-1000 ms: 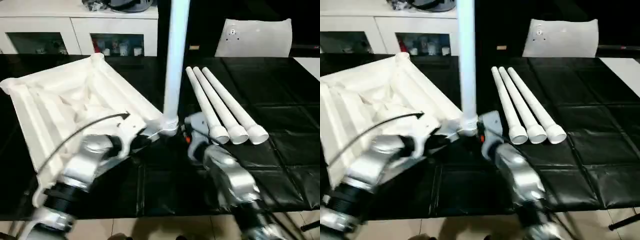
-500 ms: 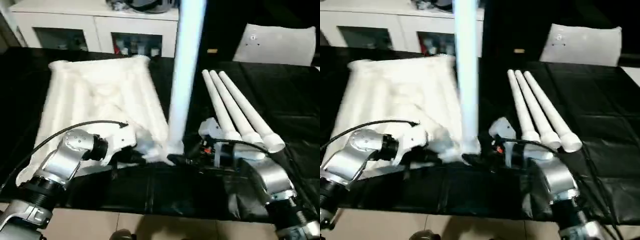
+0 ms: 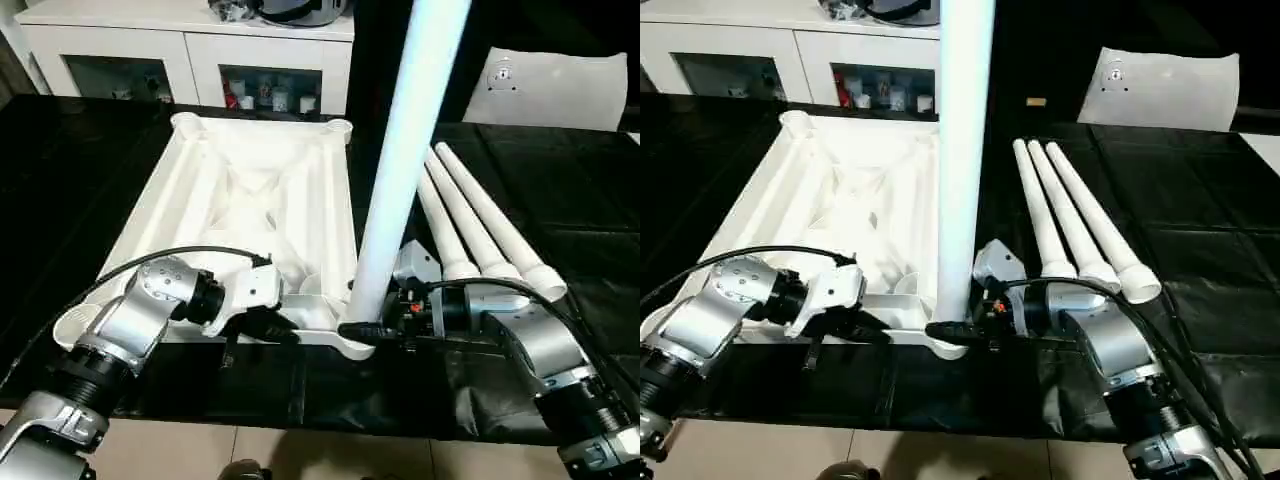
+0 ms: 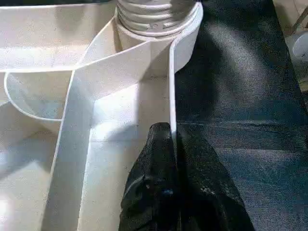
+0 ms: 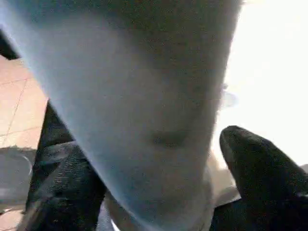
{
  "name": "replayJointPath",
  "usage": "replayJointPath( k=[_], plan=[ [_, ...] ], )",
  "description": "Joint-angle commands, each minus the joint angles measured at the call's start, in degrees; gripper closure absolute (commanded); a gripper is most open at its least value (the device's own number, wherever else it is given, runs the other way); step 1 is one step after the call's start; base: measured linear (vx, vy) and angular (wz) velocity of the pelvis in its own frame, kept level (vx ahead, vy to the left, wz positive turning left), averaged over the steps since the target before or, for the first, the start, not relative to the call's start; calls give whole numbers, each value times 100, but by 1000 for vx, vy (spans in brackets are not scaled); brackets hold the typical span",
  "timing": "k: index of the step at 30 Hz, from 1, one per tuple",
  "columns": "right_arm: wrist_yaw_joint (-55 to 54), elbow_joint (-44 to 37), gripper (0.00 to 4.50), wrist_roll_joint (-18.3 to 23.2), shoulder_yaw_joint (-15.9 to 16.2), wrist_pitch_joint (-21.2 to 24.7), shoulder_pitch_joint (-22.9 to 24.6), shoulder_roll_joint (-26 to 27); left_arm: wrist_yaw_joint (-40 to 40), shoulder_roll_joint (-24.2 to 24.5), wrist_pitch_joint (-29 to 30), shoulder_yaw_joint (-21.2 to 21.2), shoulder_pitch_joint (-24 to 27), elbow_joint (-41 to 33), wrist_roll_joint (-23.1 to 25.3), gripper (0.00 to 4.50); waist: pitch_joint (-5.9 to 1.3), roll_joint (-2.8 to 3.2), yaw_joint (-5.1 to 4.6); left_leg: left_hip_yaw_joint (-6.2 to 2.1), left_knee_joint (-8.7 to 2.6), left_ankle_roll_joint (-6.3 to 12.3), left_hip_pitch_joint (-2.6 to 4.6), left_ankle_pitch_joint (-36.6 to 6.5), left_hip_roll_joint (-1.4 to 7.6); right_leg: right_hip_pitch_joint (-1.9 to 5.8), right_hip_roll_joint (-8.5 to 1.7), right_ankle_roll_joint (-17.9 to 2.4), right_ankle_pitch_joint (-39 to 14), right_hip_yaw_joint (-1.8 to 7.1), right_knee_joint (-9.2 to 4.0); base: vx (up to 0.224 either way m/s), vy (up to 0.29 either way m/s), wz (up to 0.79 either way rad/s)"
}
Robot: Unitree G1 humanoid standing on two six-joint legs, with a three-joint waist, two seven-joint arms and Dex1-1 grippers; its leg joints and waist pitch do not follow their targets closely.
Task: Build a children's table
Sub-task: Rotate leg to tighten
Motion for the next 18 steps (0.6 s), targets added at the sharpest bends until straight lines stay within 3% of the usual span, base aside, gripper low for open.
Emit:
replayJointPath(
  k=[1, 11, 13, 15, 17, 18],
  plan=[
    [67, -31, 117, 23, 6, 33, -24, -65, -89, 44, -95, -45, -101, 22, -8, 450, -387, -21, -7, -98, -382, 265, 57, -844, 340, 310, -558, -877, -1433, 368, -437, 0, 0, 0],
    [136, -66, 185, 50, 92, 140, 108, -71, -22, 119, -114, 60, -87, 178, 15, 450, -387, -17, 3, -97, -383, 251, 66, -867, 339, 302, -563, -846, -1540, 366, -451, 0, 0, 0],
    [62, -55, 189, 58, 64, 206, 157, -2, 37, 123, -111, 88, -82, 204, 18, 450, -384, -38, -3, -98, -385, 257, 63, -845, 341, 303, -557, -858, -1498, 366, -439, 0, 0, 0],
    [-86, -41, 190, 92, 11, 271, 196, 96, 130, 93, -49, 139, -77, 219, -8, 450, -383, 1, 5, -102, -386, 244, 66, -876, 341, 298, -564, -854, -1545, 364, -447, 0, 0, 0],
    [-327, -55, 191, 151, -59, 369, 252, 253, 340, 19, 104, 246, -59, 194, -53, 450, -377, -20, -5, -104, -396, 202, 69, -961, 341, 302, -566, -827, -1652, 363, -466, 0, 0, 0],
    [-513, -67, 191, 171, -96, 407, 287, 377, 511, -28, 250, 324, -42, 161, -72, 450, -355, -1, -25, -111, -413, 126, 79, -1097, 343, 284, -569, -790, -1887, 362, -492, 0, 0, 0]
  ],
)
